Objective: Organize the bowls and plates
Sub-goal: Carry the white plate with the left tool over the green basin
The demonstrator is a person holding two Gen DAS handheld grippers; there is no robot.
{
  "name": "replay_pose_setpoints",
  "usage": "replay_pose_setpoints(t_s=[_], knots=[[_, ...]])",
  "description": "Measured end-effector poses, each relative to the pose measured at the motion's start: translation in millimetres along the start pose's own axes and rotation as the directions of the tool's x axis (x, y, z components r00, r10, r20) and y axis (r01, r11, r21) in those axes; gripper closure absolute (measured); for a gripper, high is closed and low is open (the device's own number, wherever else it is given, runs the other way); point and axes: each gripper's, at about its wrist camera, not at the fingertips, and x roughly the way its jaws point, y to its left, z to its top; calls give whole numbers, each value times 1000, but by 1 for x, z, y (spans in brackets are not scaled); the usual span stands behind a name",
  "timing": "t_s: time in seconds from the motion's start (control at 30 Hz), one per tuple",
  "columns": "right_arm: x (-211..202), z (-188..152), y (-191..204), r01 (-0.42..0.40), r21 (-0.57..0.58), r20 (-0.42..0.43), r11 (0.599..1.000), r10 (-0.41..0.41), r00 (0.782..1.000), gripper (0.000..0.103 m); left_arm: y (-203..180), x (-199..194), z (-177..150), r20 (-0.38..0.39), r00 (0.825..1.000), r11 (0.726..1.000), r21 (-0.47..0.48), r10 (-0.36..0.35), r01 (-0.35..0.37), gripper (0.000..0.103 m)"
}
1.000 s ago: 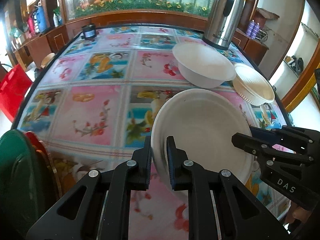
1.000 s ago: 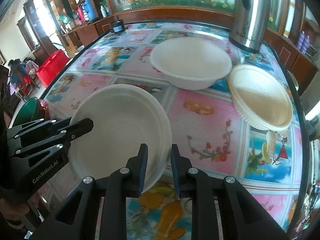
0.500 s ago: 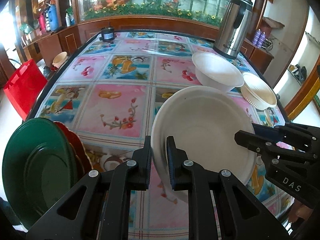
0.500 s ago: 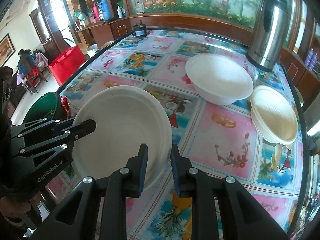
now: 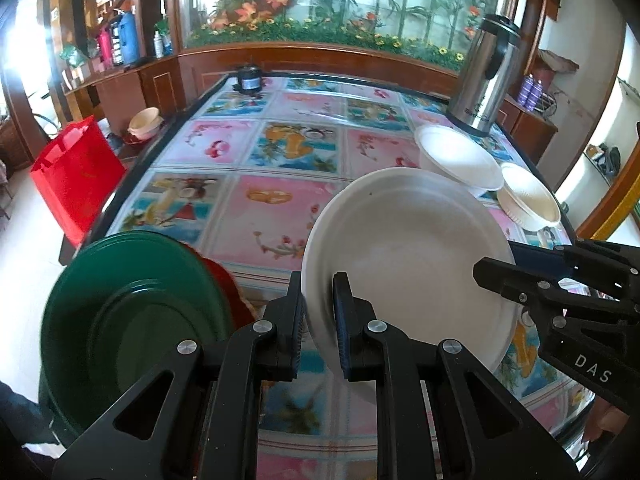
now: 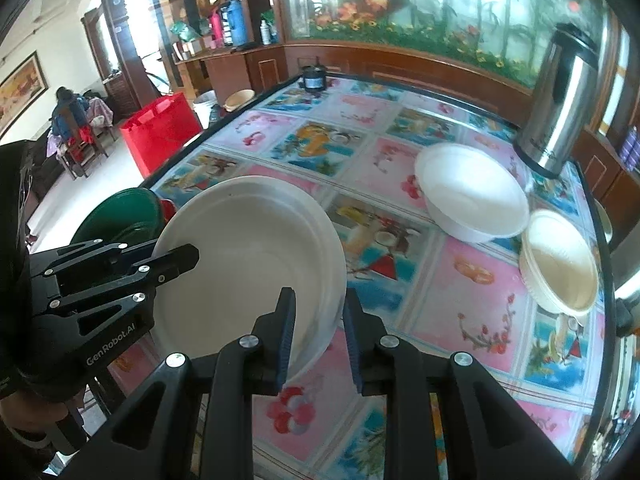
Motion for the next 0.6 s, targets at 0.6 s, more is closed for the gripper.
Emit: replay_pose_setpoints(t_s=[0.6], knots=[[7, 20, 57, -34, -97, 7, 995, 35, 999, 78, 54, -29, -4, 32, 997, 996, -56, 75, -73, 89]])
